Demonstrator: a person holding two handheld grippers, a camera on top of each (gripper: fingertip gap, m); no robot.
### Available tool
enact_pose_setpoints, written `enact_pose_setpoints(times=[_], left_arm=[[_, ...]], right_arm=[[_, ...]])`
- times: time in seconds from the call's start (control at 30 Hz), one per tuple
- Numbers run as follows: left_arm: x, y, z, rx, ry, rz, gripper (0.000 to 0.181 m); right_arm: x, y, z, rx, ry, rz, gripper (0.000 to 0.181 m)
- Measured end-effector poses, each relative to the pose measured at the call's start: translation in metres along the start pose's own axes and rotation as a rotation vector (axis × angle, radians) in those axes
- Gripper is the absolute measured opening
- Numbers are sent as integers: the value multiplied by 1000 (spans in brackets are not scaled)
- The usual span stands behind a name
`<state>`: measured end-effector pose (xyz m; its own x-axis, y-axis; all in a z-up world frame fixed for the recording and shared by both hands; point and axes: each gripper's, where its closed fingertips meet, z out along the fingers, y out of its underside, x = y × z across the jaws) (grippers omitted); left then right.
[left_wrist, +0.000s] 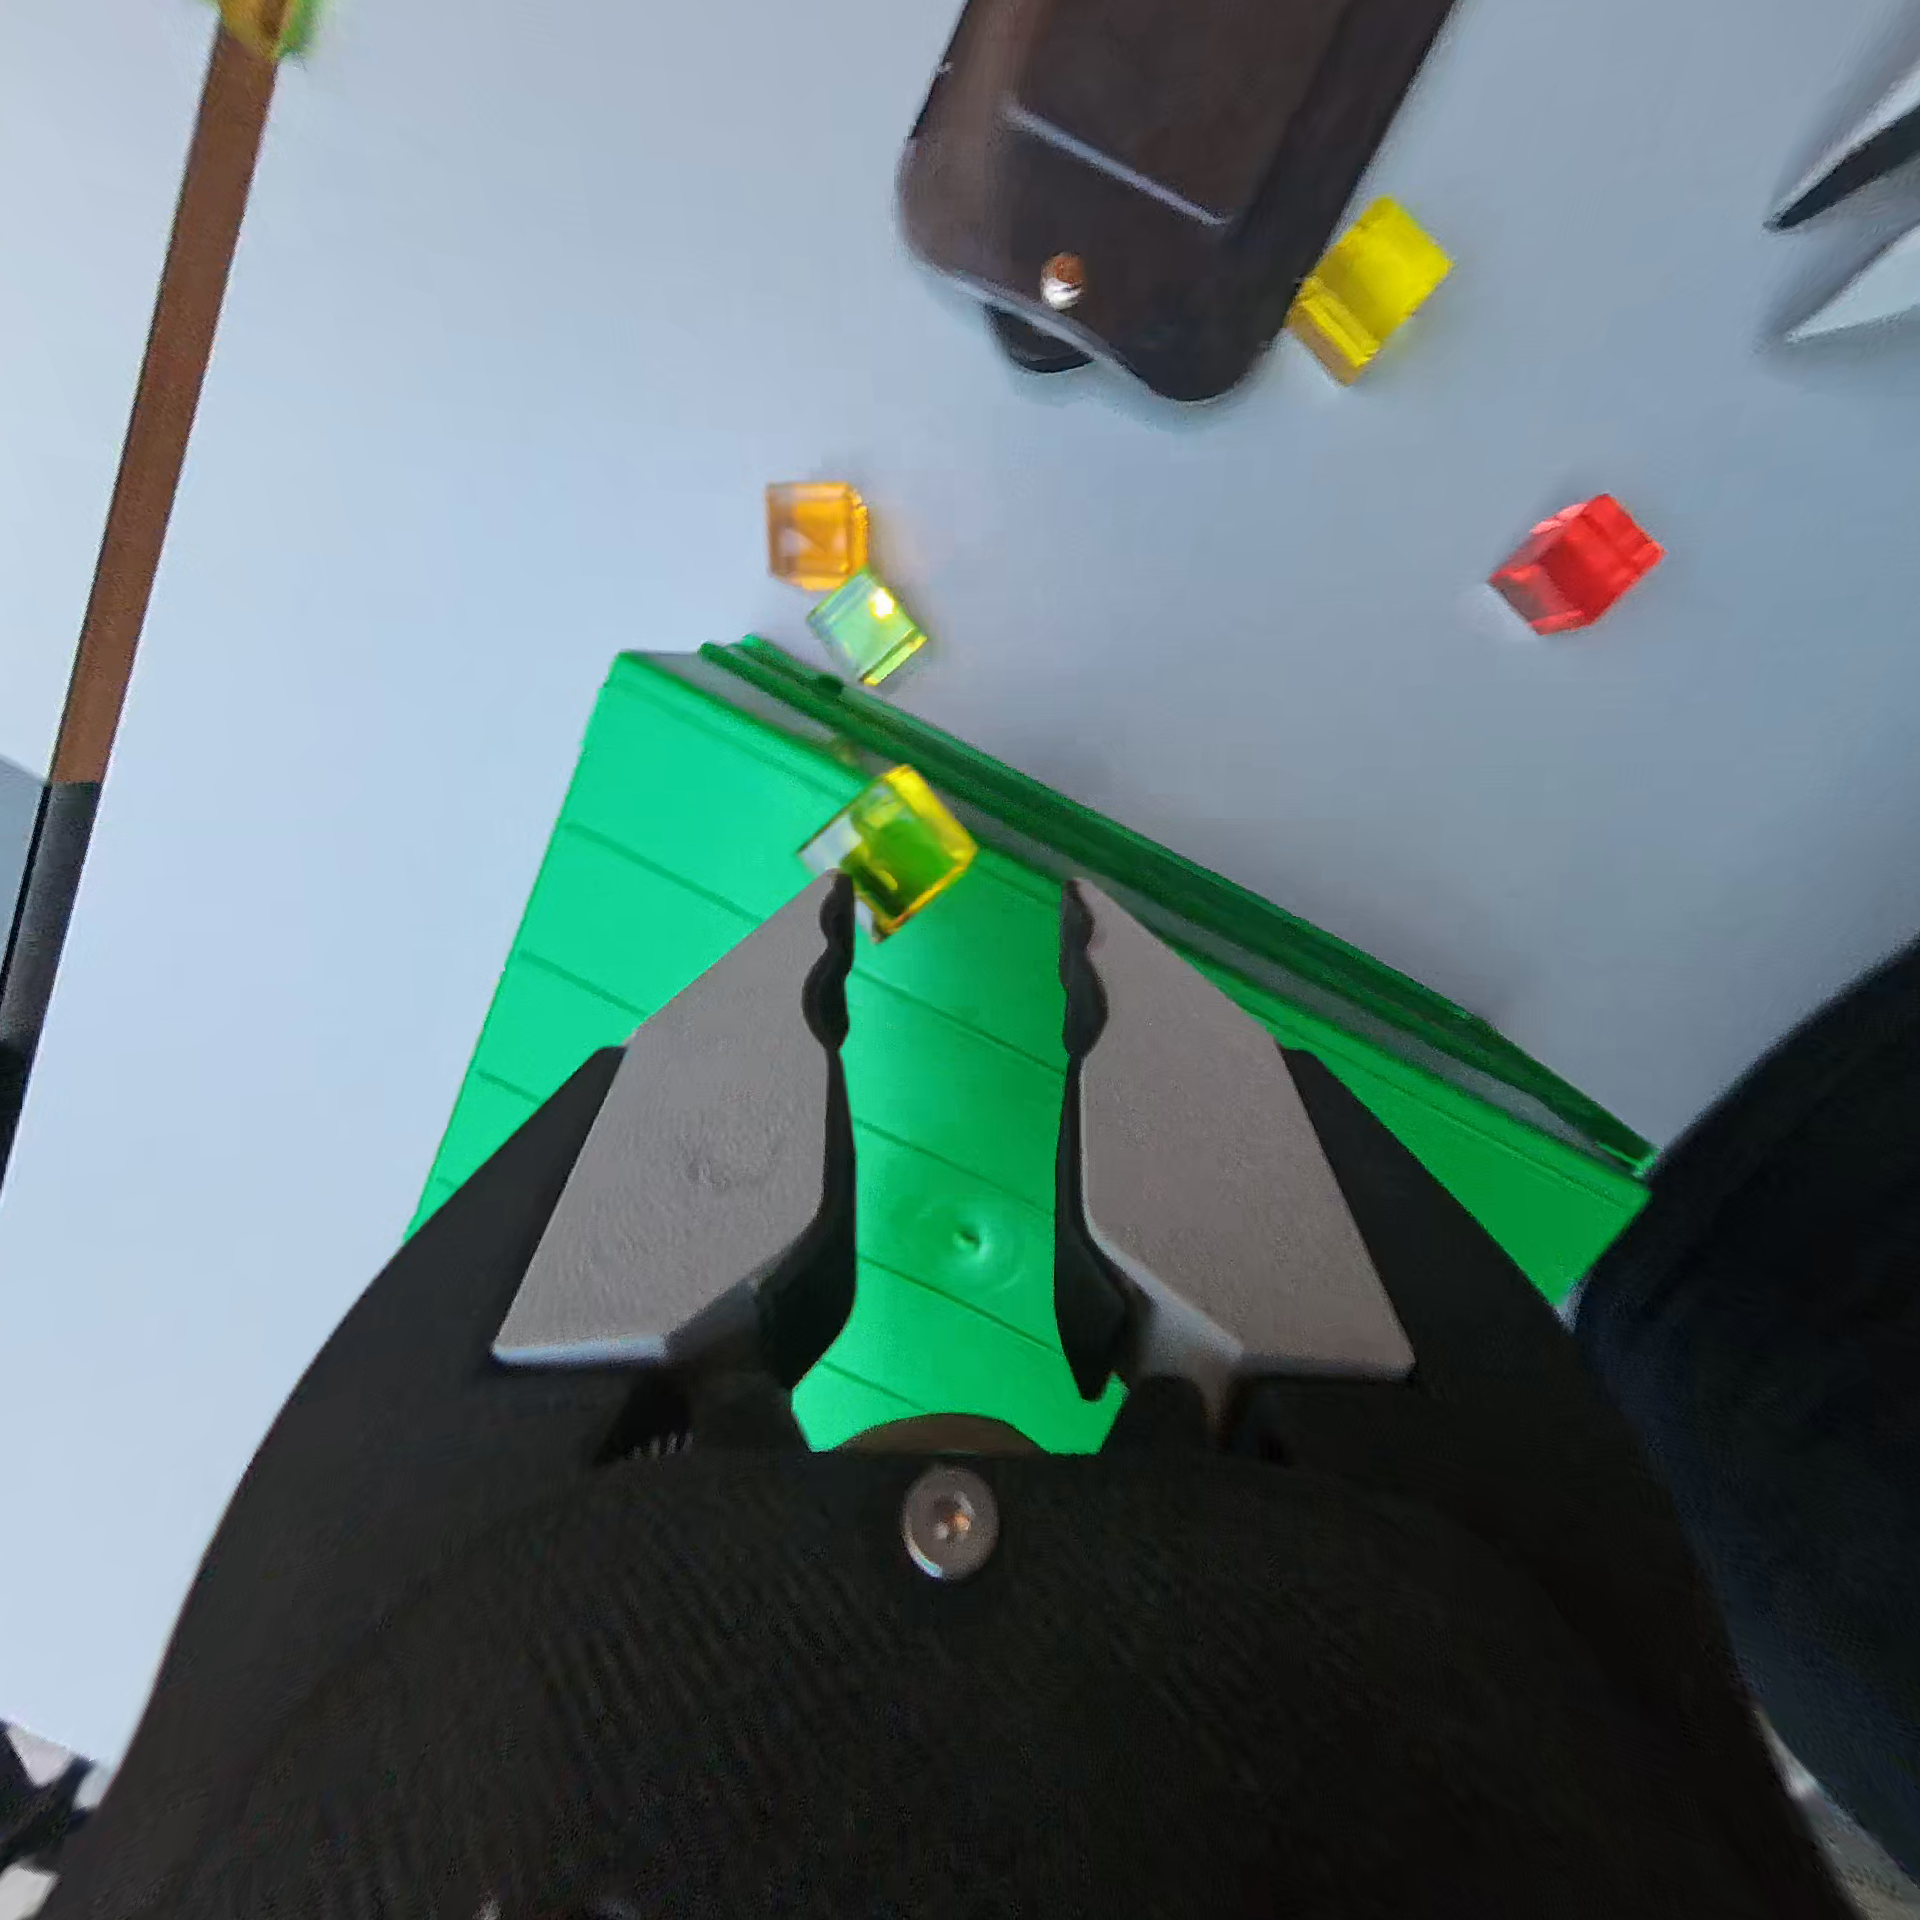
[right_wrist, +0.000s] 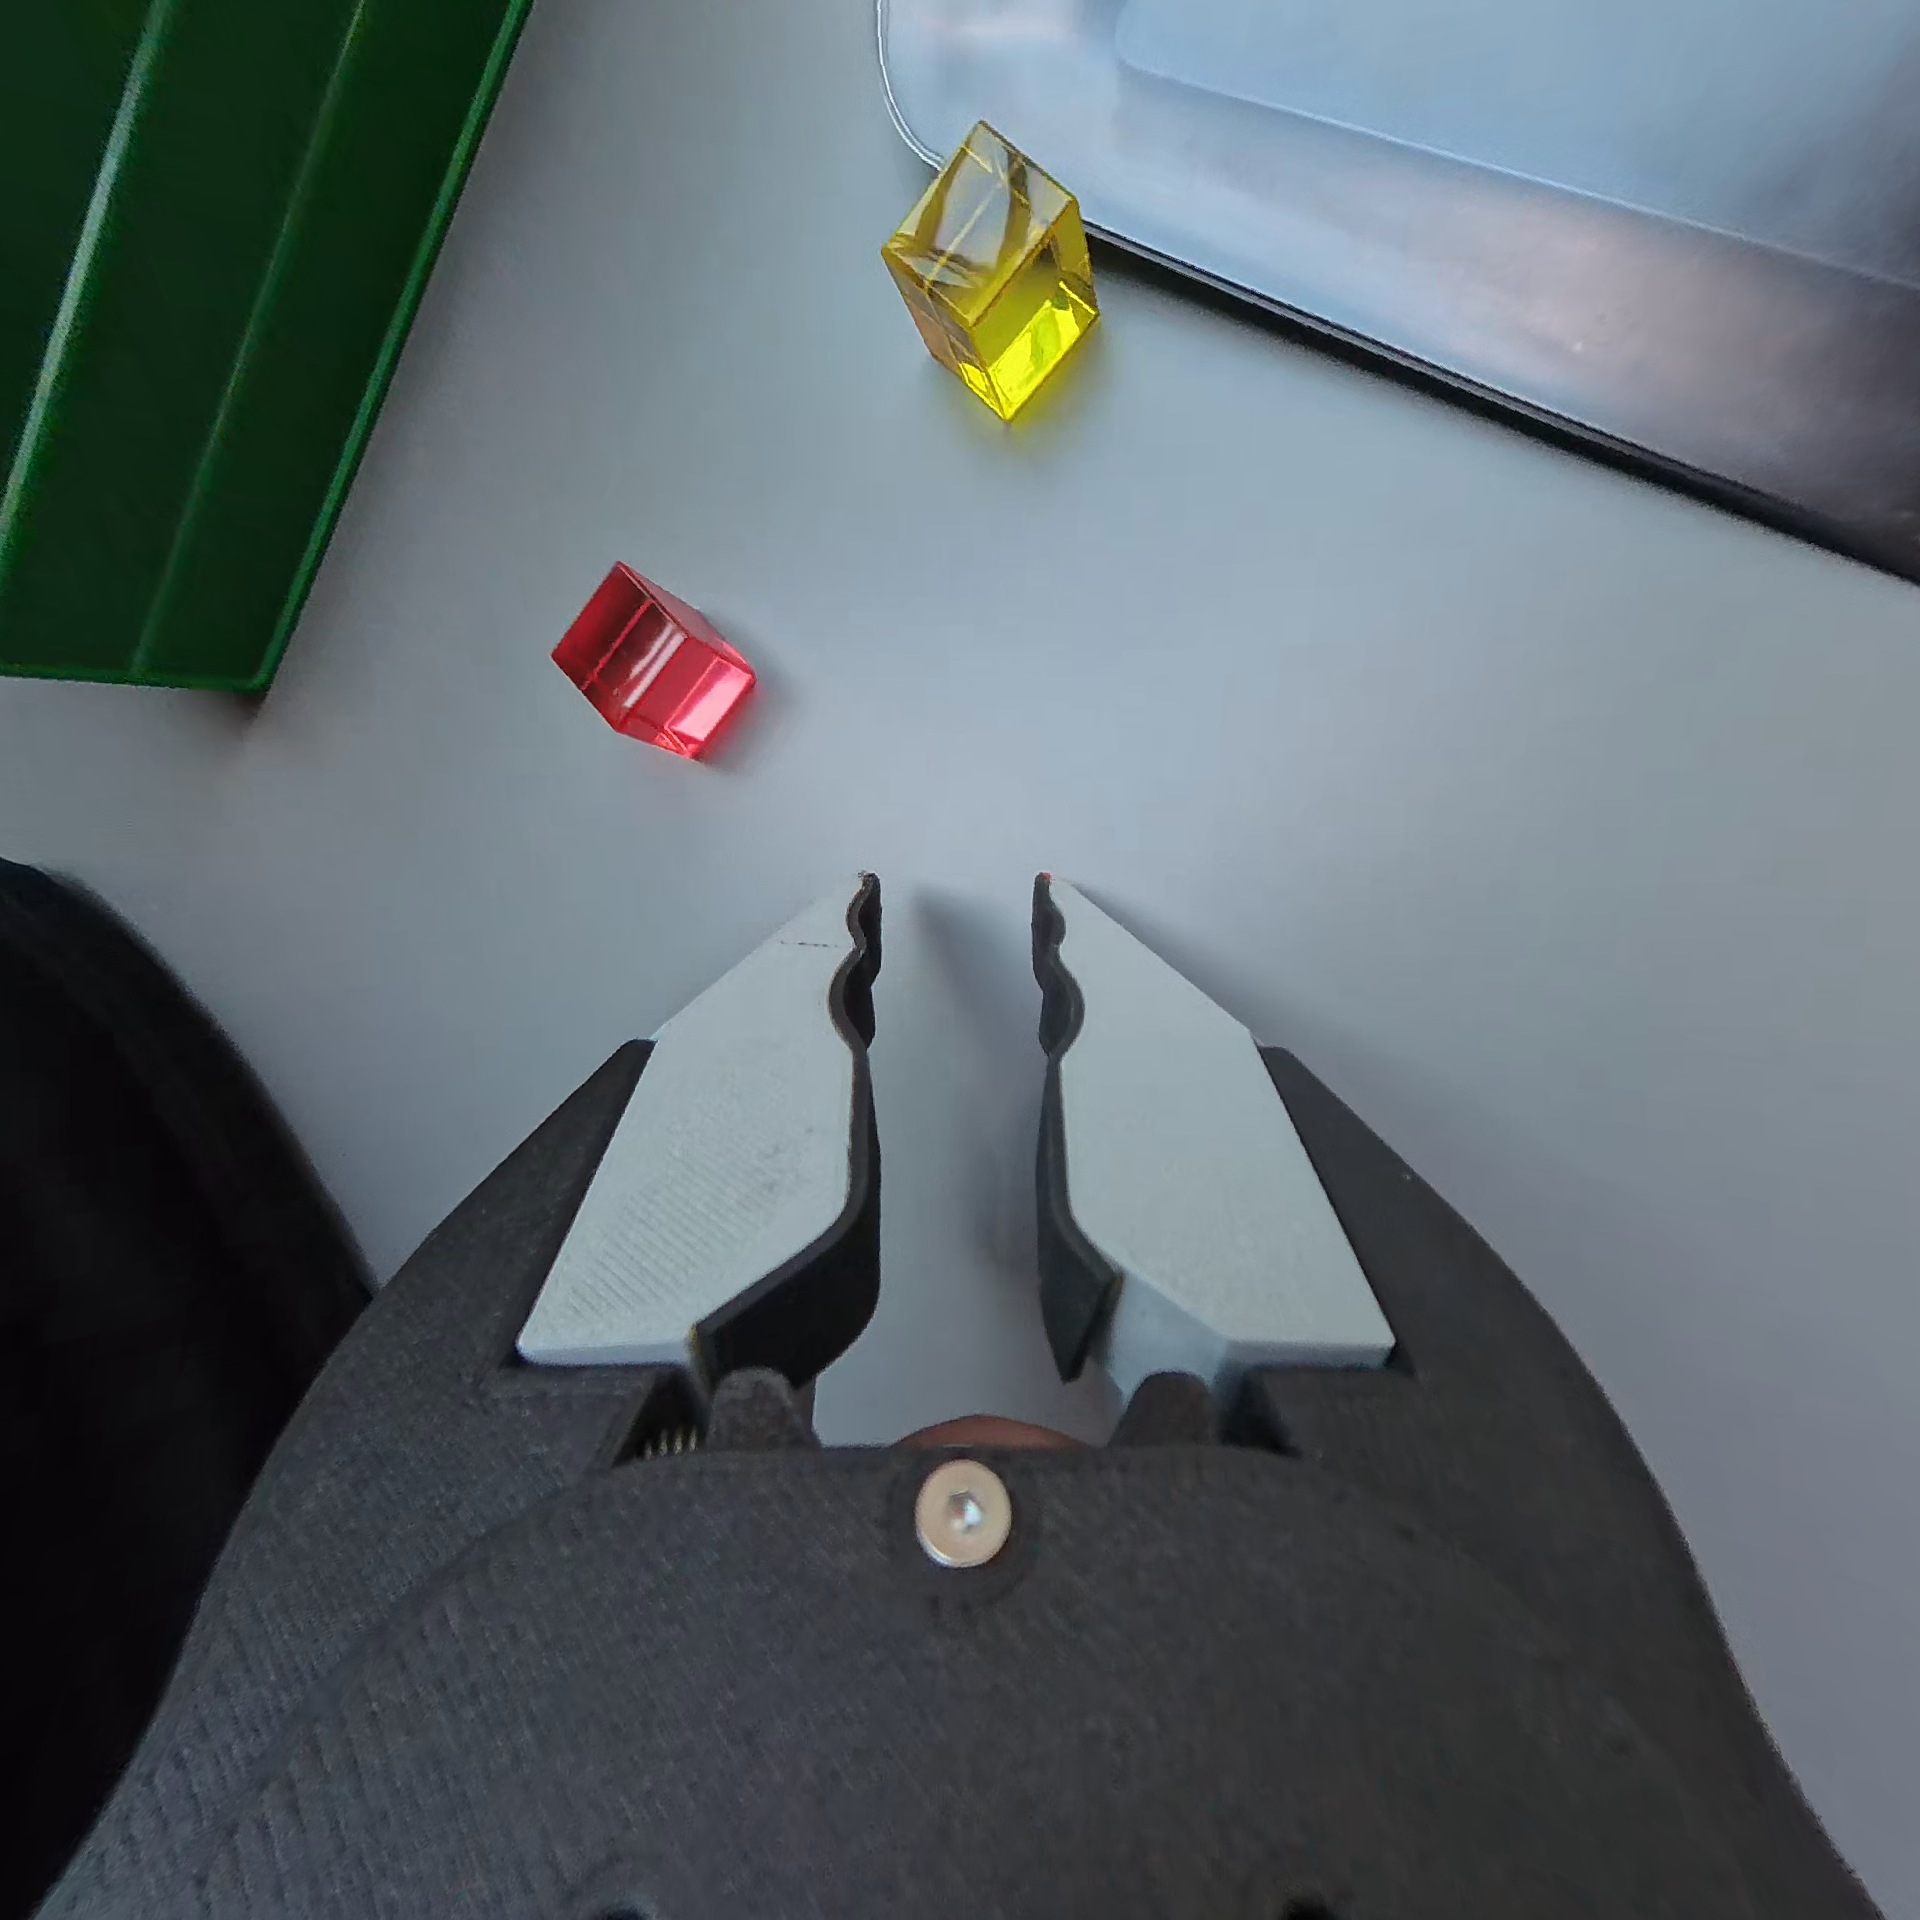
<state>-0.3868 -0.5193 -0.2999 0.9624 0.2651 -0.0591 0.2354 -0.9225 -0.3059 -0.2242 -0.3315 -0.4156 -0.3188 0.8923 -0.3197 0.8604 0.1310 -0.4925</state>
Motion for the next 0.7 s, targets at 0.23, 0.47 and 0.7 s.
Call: enact_pose_setpoints(times=[0.23,0.47,0.7], left_arm=[[-12,7,24,-37,44,-3,40],[0,-9,28,-5,48,60,34],[53,-29,42,-12,86,173,34]], right_arm=[[-9,-9,0,-5,-1,-33,26],[-12,-11,-5,2,7,-38,25],[-12,-6,-4,-1,3,-28,25]])
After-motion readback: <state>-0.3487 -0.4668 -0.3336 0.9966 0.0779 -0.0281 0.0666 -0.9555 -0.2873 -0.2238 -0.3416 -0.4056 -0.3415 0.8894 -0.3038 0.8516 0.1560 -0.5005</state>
